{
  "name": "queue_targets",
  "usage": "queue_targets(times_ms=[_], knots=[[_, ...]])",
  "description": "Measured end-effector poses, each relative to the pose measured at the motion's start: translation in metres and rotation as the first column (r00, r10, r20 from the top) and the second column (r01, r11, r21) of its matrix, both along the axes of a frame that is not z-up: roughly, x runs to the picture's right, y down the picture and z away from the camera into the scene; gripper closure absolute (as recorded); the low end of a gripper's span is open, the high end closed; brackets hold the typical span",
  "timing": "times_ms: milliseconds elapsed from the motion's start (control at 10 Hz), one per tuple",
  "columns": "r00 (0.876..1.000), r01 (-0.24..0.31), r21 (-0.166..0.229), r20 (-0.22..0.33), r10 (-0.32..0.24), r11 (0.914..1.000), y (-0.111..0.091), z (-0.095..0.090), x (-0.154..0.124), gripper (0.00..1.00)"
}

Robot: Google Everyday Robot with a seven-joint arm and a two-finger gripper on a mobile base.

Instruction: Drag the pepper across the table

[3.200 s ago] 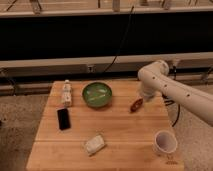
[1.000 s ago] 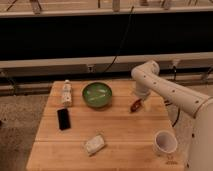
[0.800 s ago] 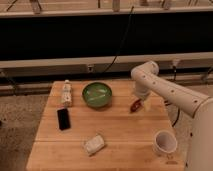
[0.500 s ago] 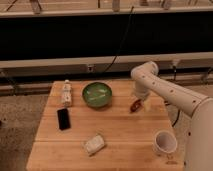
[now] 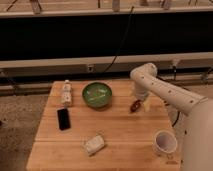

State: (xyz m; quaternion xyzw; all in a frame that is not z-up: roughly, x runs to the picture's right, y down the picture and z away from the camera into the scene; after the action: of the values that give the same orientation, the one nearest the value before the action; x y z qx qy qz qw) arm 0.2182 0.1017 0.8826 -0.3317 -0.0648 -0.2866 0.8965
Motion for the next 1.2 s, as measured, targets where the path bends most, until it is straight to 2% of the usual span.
queue_targets(times_ms=[1200], knots=[[0.999, 0.031, -0.025, 0.026, -0.030, 0.9992, 0.0070, 0.0098, 0.0013, 0.20]])
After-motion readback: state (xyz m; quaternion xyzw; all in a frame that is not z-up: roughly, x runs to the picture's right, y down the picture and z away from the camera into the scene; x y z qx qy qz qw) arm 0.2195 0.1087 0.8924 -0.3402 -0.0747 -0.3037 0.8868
